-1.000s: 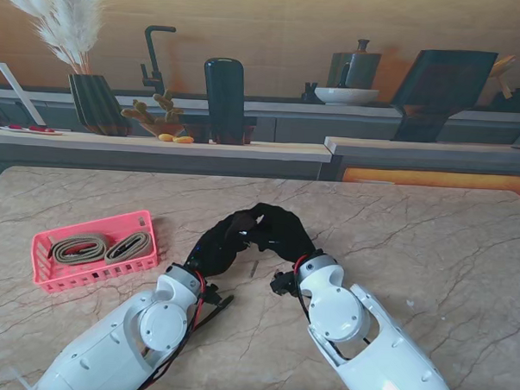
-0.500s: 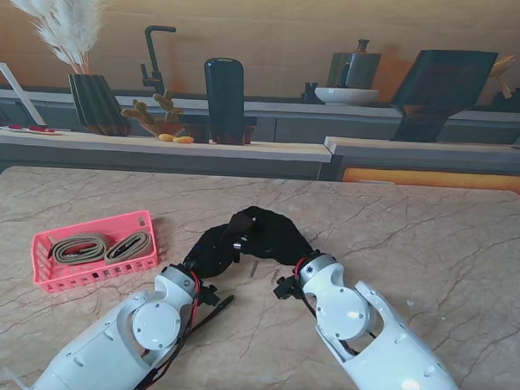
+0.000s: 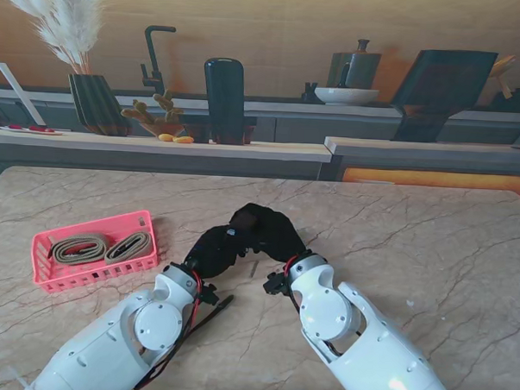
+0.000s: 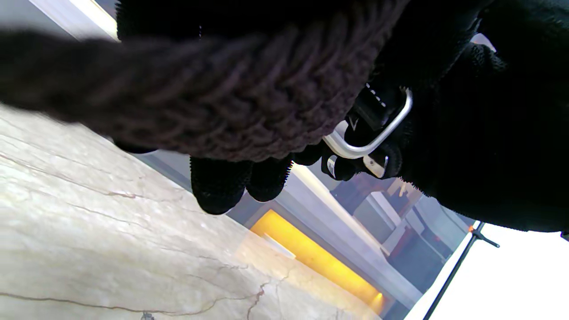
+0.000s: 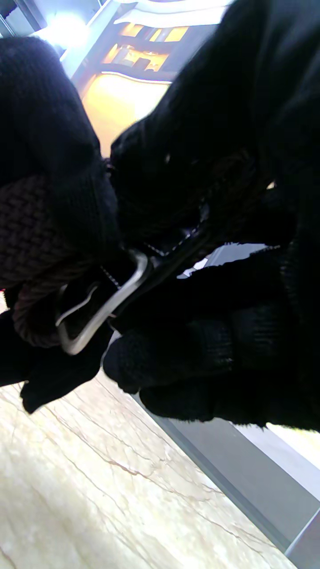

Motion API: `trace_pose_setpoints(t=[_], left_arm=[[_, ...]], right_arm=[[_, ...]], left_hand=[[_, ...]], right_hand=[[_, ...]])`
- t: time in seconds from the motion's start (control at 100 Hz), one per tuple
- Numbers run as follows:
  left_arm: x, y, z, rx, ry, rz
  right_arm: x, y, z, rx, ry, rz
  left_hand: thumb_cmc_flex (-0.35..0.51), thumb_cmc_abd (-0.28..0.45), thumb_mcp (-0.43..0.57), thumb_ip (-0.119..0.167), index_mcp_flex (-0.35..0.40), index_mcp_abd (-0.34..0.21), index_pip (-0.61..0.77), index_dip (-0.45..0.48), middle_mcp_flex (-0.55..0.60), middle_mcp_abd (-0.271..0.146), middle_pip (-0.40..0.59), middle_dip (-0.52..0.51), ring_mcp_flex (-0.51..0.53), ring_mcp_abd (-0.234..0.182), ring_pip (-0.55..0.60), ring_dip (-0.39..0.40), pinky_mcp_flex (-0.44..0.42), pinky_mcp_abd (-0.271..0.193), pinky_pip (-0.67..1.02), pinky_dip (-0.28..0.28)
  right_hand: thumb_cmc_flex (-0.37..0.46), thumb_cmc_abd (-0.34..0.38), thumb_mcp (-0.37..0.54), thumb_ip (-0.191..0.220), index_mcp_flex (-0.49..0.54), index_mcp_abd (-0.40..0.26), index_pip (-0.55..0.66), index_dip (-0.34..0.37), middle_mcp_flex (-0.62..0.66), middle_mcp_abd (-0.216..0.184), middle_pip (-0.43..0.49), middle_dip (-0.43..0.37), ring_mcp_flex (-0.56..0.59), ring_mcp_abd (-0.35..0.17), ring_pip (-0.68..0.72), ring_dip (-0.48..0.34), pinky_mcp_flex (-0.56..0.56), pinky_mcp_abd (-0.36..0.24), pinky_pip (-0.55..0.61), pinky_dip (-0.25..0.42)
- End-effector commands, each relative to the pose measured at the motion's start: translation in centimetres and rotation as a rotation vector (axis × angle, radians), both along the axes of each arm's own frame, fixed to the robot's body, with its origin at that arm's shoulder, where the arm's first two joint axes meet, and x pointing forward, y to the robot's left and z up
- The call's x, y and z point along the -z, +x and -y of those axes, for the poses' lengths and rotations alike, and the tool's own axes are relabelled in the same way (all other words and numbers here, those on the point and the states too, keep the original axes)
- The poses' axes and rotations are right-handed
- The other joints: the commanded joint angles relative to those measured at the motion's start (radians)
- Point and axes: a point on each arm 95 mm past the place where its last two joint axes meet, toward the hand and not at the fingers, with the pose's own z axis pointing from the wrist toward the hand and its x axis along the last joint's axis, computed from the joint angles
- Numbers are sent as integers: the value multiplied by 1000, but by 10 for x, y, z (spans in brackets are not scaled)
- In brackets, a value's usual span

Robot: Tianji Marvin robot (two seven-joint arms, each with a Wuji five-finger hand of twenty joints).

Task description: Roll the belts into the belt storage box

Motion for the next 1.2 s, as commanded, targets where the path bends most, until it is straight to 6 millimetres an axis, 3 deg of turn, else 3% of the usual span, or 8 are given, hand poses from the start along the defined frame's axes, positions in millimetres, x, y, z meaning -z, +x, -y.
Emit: trace_pose_setpoints(t=[0.0,0.13,0.25,0.41,0.73,0.88,1.11,1.19], left_arm=[[-2,-4,13,35,-7,0],[-1,-3,11,58,7,10],[0,-3,9,90,17,14],[0,-3,7,112,14,8],[-1,-1,5,102,5,15],[-1,0,4,95,6,38],[-1,0,6,122,-16,13],[0,0,7,128,-14,10]], right_arm=[[-7,-7,-18,-52,19,16],[-11,-8,-12,-25,14,38],[-18,-8,-3,45,55,39],[-29,-7,12,122,71,82],[-49,-2,36,187,46,173],[-62,4,48,179,49,195],[-76,11,54,138,54,187],[-78,13,52,124,60,174]], left_hand=[[99,296,25,-36,60,-107,27,-8,20,-8,32,-2,4,-4,19,-11,-3,25,72,-13],[-118,296,108,-16,-22,-113,-109,20,-125,-35,-71,-20,-150,12,-81,5,-188,3,-21,19],[-332,296,145,-1,-221,-112,-413,-34,-447,-39,-315,-130,-467,50,-360,8,-526,7,-315,79],[-472,296,152,-10,-341,-159,-585,-109,-696,-29,-488,-223,-712,41,-612,-65,-786,29,-601,58],[-403,296,152,-20,-314,-147,-568,-105,-678,-30,-476,-221,-711,21,-635,-66,-795,13,-658,78],[-264,296,139,-17,-221,-141,-418,-18,-505,-66,-360,-157,-596,-17,-557,-28,-731,-14,-607,102],[-198,296,157,-23,-7,-204,-180,92,-183,-107,-187,-80,-300,-46,-334,59,-566,-59,-465,120],[-199,296,167,-35,-1,-203,-160,84,-169,-100,-180,-84,-275,-44,-297,60,-532,-64,-419,111]], right_hand=[[149,90,51,6,126,-125,150,14,28,-120,-76,-47,36,-103,8,3,10,-57,49,-8],[170,108,46,2,127,-199,156,97,19,-143,-97,-39,35,-115,-18,-6,8,-65,46,-14],[176,122,36,3,114,-223,159,130,5,-161,-99,-33,23,-124,-25,-7,2,-78,44,-16],[174,132,26,4,104,-234,156,147,-2,-173,-98,-29,18,-135,-26,-8,-3,-86,43,-18],[178,130,24,7,105,-228,153,150,0,-163,-97,-29,15,-142,-23,-7,-15,-91,37,-20],[156,97,52,3,130,-239,144,126,-19,-156,-106,-30,-3,-150,-25,-4,-24,-87,27,-21],[126,69,95,-9,148,-248,142,93,-80,-157,-58,12,-48,-168,18,29,-36,-99,9,-21],[125,70,97,-10,147,-241,141,89,-78,-159,-57,11,-48,-168,20,30,-36,-100,8,-20]])
